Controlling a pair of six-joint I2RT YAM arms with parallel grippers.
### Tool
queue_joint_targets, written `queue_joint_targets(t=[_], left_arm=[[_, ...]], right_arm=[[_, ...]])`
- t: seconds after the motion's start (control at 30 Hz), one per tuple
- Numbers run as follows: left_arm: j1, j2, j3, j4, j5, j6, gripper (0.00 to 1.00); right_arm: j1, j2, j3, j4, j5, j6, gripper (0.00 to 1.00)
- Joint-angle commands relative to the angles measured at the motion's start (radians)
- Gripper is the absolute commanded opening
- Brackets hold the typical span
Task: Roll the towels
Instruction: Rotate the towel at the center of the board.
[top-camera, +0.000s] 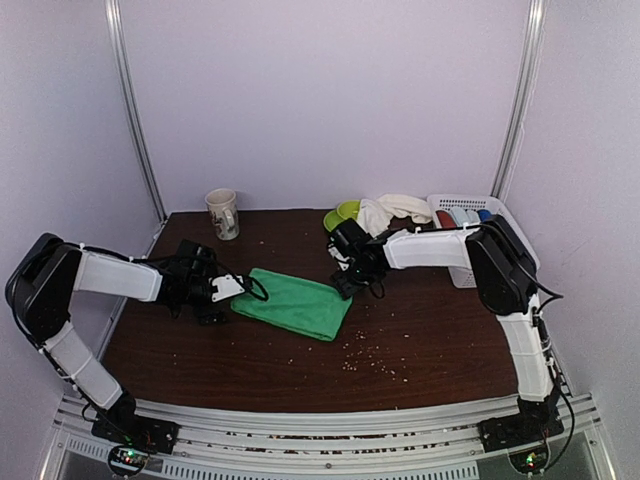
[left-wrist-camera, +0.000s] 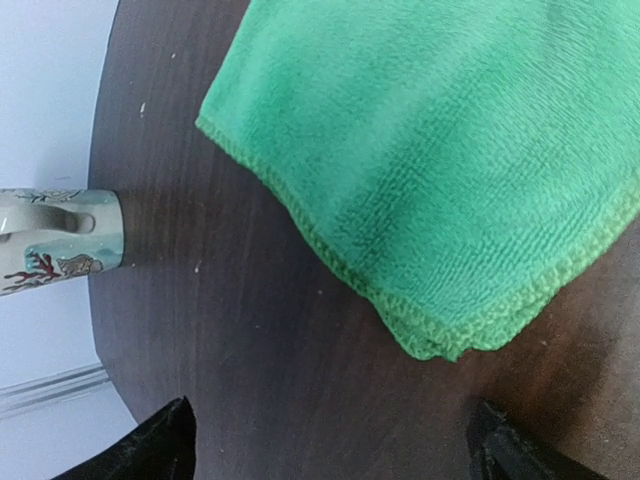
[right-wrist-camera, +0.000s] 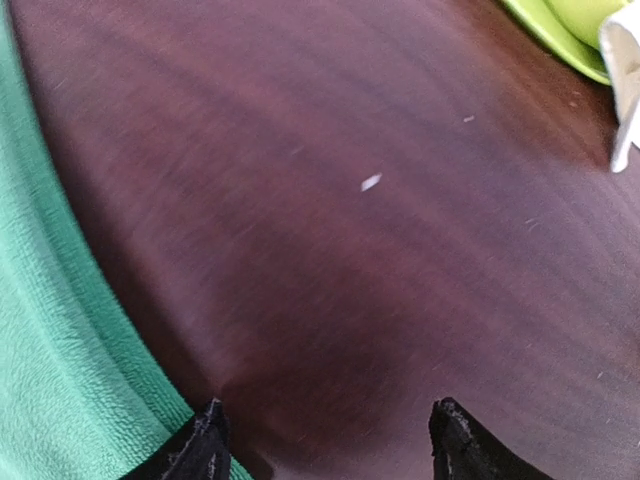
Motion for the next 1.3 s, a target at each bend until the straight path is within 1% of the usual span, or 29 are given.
queue_joint_targets(t=[0.0,0.13,0.23,0.3,0.33,0.43,0.5,0.6,0.63,0.67,0.7,0.77,0.83,0.87,0.97,1.13,1.27], left_arm=[[0.015,0.017,0.004,0.09,-0.122,-0.066,0.98],[0.055,0.002,0.038,0.118,-0.157,-0.099,0.98],[0.075,-0.024,0.059,0.126,-0.166,-0.108,0.98],[0.077,-0.036,0.081,0.113,-0.163,-0.118,0.98],[0.077,-0.042,0.093,0.099,-0.154,-0.128,0.98],[0.077,-0.056,0.145,0.037,-0.101,-0.162,0.98],[0.076,-0.063,0.165,-0.005,-0.071,-0.166,0.98],[0.075,-0.096,0.156,-0.051,-0.029,-0.163,0.98],[0.075,-0.112,0.145,-0.073,-0.004,-0.165,0.98],[0.075,-0.13,0.131,-0.091,0.024,-0.166,0.98],[0.076,-0.15,0.117,-0.106,0.063,-0.17,0.98],[0.076,-0.176,0.089,-0.104,0.125,-0.188,0.98],[0.07,-0.158,0.089,-0.095,0.122,-0.219,0.98],[0.068,-0.133,0.102,-0.093,0.101,-0.238,0.98],[0.068,-0.079,0.132,-0.068,0.047,-0.269,0.98],[0.068,-0.075,0.111,-0.025,0.022,-0.267,0.98],[0.068,-0.086,0.068,0.02,0.002,-0.265,0.98]], right_arm=[[0.06,-0.068,-0.087,-0.055,-0.061,-0.051,0.69],[0.116,-0.145,-0.193,-0.041,-0.09,-0.027,0.69],[0.191,-0.197,-0.272,0.015,-0.149,-0.006,0.69],[0.248,-0.197,-0.288,0.046,-0.199,0.011,0.69],[0.276,-0.194,-0.285,0.053,-0.2,0.019,0.69],[0.314,-0.211,-0.278,0.046,-0.124,0.069,0.7],[0.305,-0.259,-0.296,0.036,-0.007,0.104,0.71],[0.28,-0.347,-0.326,0.026,0.152,0.129,0.8],[0.269,-0.374,-0.339,0.036,0.174,0.132,0.87],[0.256,-0.401,-0.351,0.057,0.19,0.132,0.98],[0.244,-0.418,-0.364,0.083,0.192,0.128,1.0],[0.223,-0.433,-0.366,0.14,0.173,0.114,1.0],[0.204,-0.408,-0.321,0.189,0.159,0.102,1.0],[0.196,-0.379,-0.279,0.188,0.151,0.102,1.0],[0.181,-0.226,-0.095,0.14,0.158,0.099,1.0],[0.181,-0.021,0.161,0.084,0.198,0.1,1.0],[0.181,0.098,0.285,0.059,0.252,0.108,1.0]])
